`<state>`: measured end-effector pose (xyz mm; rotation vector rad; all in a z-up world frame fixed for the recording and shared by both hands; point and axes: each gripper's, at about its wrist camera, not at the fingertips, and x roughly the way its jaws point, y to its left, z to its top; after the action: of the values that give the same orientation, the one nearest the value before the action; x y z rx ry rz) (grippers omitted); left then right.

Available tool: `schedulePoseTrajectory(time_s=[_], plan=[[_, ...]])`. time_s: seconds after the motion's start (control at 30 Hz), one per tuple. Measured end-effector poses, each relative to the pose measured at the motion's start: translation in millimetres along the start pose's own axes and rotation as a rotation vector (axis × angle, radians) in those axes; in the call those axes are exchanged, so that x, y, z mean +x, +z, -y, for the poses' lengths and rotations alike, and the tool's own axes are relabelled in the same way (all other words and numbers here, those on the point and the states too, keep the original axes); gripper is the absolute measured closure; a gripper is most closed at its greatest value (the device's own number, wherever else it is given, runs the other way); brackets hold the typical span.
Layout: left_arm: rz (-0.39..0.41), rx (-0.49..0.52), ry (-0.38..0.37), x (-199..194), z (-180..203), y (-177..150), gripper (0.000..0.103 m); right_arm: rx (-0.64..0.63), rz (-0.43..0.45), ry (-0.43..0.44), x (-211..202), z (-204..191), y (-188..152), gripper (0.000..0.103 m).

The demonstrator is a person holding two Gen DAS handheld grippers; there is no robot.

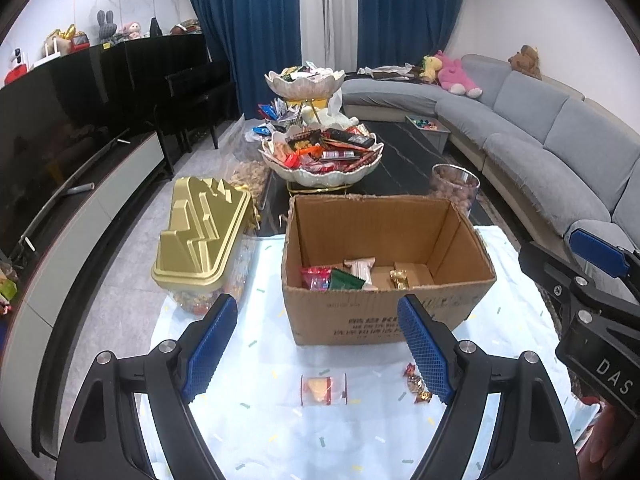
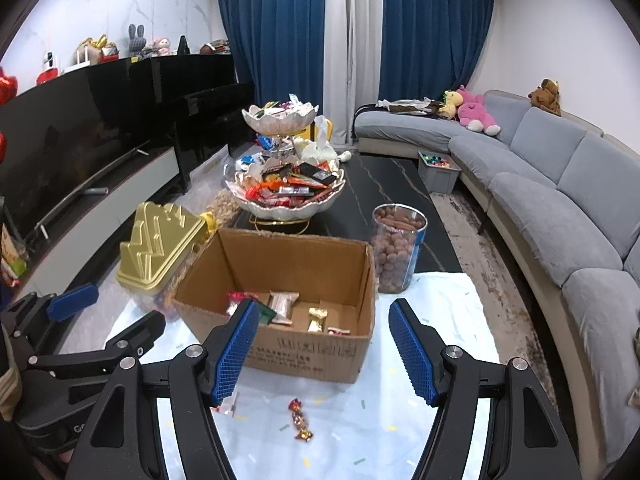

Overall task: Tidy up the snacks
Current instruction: 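Withdraw both open grippers from the box toward the last two snacks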

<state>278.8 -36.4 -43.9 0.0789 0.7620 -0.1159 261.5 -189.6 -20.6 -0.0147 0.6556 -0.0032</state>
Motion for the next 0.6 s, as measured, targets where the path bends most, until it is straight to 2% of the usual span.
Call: schedulePoseTrajectory(time_s=[0.6], plan=[[-0.054,0.017,0.006,23,1,-46,0.021,-0.036,-0.047,-0.008,15,-7,-49,0.034]])
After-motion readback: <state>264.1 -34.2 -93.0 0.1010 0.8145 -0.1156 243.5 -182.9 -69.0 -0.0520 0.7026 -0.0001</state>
